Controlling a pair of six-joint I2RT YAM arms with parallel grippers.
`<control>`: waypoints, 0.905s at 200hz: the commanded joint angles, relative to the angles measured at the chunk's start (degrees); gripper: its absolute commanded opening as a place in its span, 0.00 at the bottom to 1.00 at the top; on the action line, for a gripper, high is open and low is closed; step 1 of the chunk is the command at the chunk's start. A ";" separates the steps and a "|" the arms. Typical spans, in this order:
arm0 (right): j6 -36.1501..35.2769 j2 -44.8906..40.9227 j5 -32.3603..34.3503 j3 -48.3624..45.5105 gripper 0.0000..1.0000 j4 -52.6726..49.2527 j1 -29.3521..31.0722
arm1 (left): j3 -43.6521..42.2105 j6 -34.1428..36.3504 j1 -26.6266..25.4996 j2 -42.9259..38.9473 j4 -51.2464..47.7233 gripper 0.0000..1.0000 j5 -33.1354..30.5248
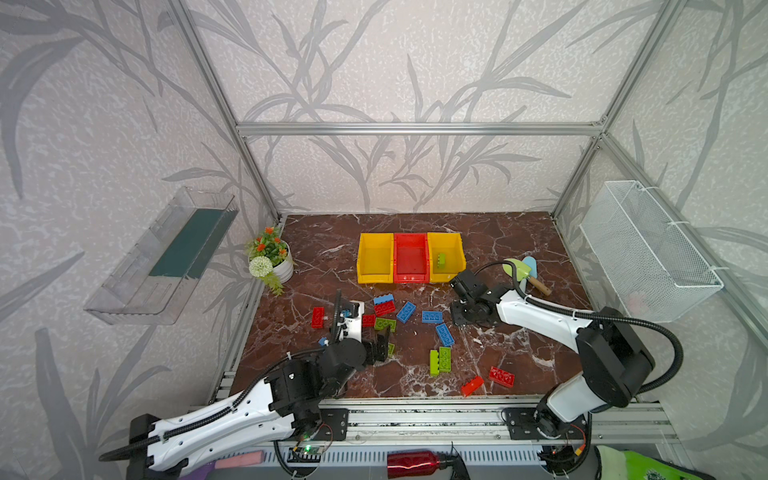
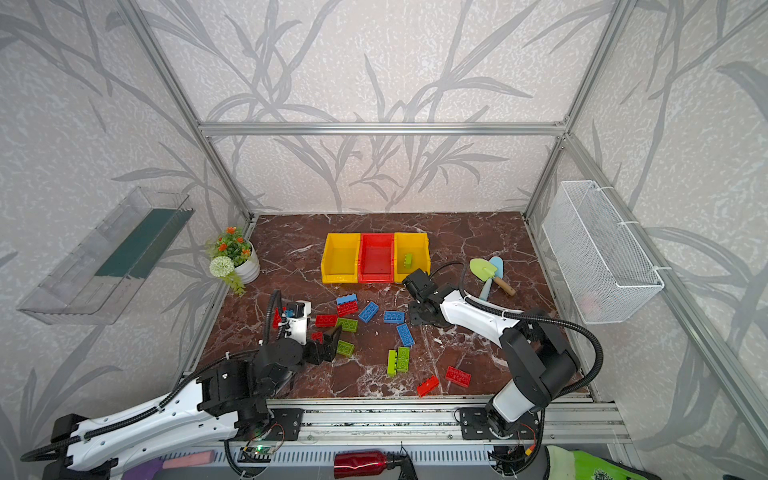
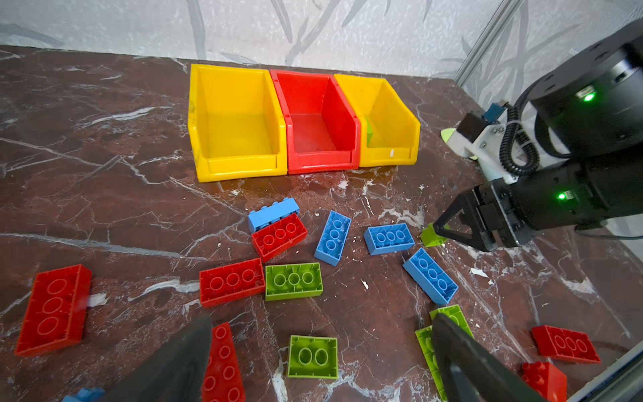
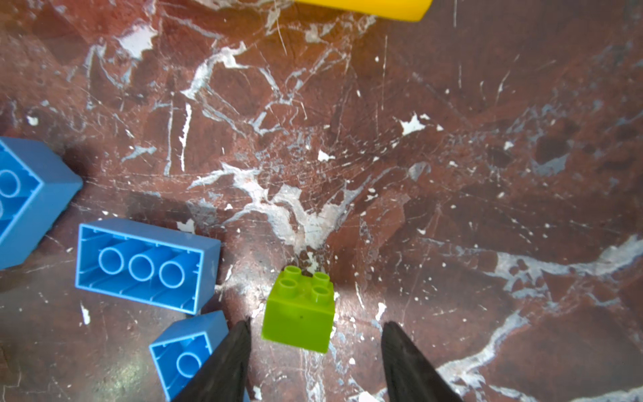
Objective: Sort the legos into containers by color
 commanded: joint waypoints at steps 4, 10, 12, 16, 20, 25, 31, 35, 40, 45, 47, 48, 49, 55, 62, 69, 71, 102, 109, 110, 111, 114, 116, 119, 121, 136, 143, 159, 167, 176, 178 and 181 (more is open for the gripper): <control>1.48 2.25 0.22 1.95 0.61 0.24 0.48 | -1.70 -1.63 -0.18 -2.09 -2.86 0.98 -2.74; 1.70 2.63 0.04 1.78 0.61 0.57 0.60 | -1.84 -1.68 -0.21 -2.22 -2.77 0.98 -2.99; 1.79 2.77 -0.01 1.75 0.61 0.70 0.57 | -1.88 -1.64 -0.18 -2.28 -2.78 0.98 -2.99; 1.98 3.01 -0.10 1.63 0.60 1.02 0.56 | -1.96 -1.57 -0.19 -2.30 -2.78 0.98 -3.16; 2.14 3.35 -0.19 1.56 0.60 1.27 0.64 | -2.04 -1.42 -0.22 -2.30 -2.57 0.98 -3.28; 2.26 3.77 -0.17 1.60 0.59 1.50 0.72 | -2.13 -1.16 -0.18 -2.25 -2.32 0.98 -3.35; 2.51 4.30 -0.02 1.66 0.58 1.57 0.78 | -2.29 -0.89 -0.19 -2.04 -2.05 0.98 -3.66; 2.69 4.71 0.15 1.81 0.57 1.54 0.79 | -2.38 -0.76 -0.18 -1.96 -1.78 0.98 -3.84; 3.00 5.32 0.40 2.11 0.55 1.45 0.74 | -2.41 -0.60 -0.17 -1.89 -1.74 0.98 -4.06; 3.26 5.91 0.62 2.40 0.53 1.16 0.90 | -2.32 -0.49 -0.17 -1.82 -1.87 0.98 -4.09; 3.36 6.16 0.73 2.52 0.53 1.11 0.84 | -2.28 -0.42 -0.24 -1.72 -1.86 0.98 -4.19; 3.44 6.22 0.77 2.60 0.52 1.10 0.83 | -2.26 -0.41 -0.21 -1.71 -1.93 0.98 -4.22; 3.48 6.24 0.84 2.68 0.52 1.05 0.83 | -2.25 -0.36 -0.23 -1.70 -1.96 0.99 -4.19; 3.88 6.53 1.26 2.99 0.51 0.71 0.92 | -2.24 -0.28 -0.18 -1.62 -1.88 0.98 -4.21; 4.32 6.53 1.69 3.20 0.50 0.60 1.09 | -2.19 -0.08 -0.15 -1.64 -1.87 0.98 -4.29; 4.76 8.28 2.07 3.24 0.49 0.64 1.30 | -2.28 0.03 -0.16 -1.60 -1.81 0.98 -4.33; 4.86 8.38 2.19 3.28 0.48 0.67 1.36 | -2.31 0.10 -0.17 -1.60 -1.78 0.98 -4.27; 7.42 9.15 3.75 2.84 0.42 0.95 1.97 | -3.51 0.88 -0.14 -2.15 -0.23 0.99 -5.44; 7.63 9.32 4.10 2.81 0.39 0.66 2.05 | -3.63 1.13 -0.13 -2.41 -0.20 0.99 -5.50; 7.73 9.34 4.18 2.83 0.39 0.66 2.10 | -3.64 1.16 -0.11 -2.40 -0.22 0.99 -5.58; 7.73 9.34 4.26 2.84 0.39 0.61 2.12 | -3.64 1.17 -0.10 -2.40 -0.23 0.99 -5.66; 7.77 9.41 4.33 2.85 0.37 0.49 2.07 | -3.71 1.16 -0.16 -2.46 -0.24 0.99 -5.81; 7.74 9.43 4.45 2.85 0.36 0.37 2.10 | -3.66 1.18 -0.17 -2.52 -0.22 0.99 -5.83; 7.83 9.41 4.57 2.89 0.35 0.20 2.08 | -3.72 1.23 -0.16 -2.57 -0.20 0.99 -6.00; 7.87 9.36 4.66 2.88 0.34 0.08 2.15 | -3.66 1.26 -0.15 -2.68 -0.23 0.99 -6.14; 7.88 9.13 5.50 3.11 0.29 -1.01 2.20 | -3.99 2.04 -0.13 -2.90 -0.04 0.99 -6.40; 7.78 8.76 5.78 3.27 0.28 -1.75 2.26 | -4.00 2.59 -0.11 -2.85 0.36 0.99 -6.45; 7.06 7.63 6.35 4.24 0.25 -3.37 2.26 | -4.17 4.19 0.05 -2.13 1.68 0.99 -5.99; 6.39 7.20 6.72 5.08 0.24 -4.11 2.21 | -4.02 4.82 0.19 -1.37 2.43 0.99 -5.54; 6.17 7.22 7.24 6.64 0.24 -5.35 2.15 | -3.63 5.37 0.65 -0.11 3.28 0.99 -4.86; 6.16 7.17 7.35 6.96 0.24 -5.66 2.21 | -3.51 5.44 0.76 0.25 3.54 0.99 -4.56; 4.51 7.15 7.41 7.72 0.24 -6.01 2.21 | -3.29 5.64 0.97 0.76 3.79 0.99 -4.31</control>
